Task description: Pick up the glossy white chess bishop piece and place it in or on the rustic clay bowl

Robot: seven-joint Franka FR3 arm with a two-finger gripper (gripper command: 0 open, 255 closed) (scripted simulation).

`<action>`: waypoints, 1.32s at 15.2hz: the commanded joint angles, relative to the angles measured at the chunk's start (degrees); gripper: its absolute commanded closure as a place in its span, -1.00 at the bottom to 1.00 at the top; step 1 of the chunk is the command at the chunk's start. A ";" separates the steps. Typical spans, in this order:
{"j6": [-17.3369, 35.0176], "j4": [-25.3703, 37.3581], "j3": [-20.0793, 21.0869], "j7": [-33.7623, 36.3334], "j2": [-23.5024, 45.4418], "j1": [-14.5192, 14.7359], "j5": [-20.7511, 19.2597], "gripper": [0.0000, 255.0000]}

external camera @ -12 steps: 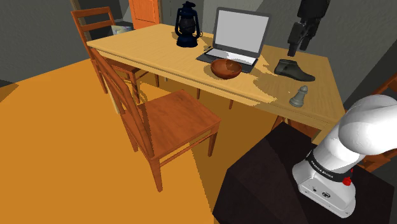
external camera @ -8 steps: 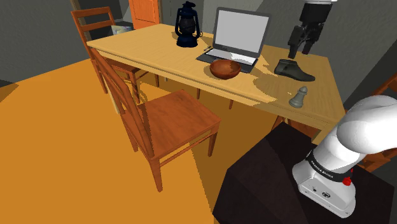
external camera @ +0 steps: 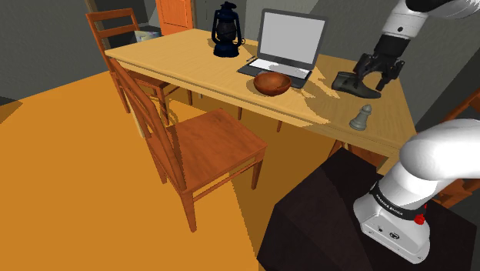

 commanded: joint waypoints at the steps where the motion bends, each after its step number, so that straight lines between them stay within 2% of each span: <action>1: 2.17 -2.77 -2.67 2.06 -0.72 -3.26 0.04 -1.00; 4: 5.53 -7.41 -6.03 5.16 -2.03 -8.02 0.15 -1.00; 12: 11.57 -13.07 -6.40 5.15 -1.60 -8.14 -0.17 -1.00; 20: 11.57 -13.05 -6.40 5.15 -1.58 -8.13 -0.17 -1.00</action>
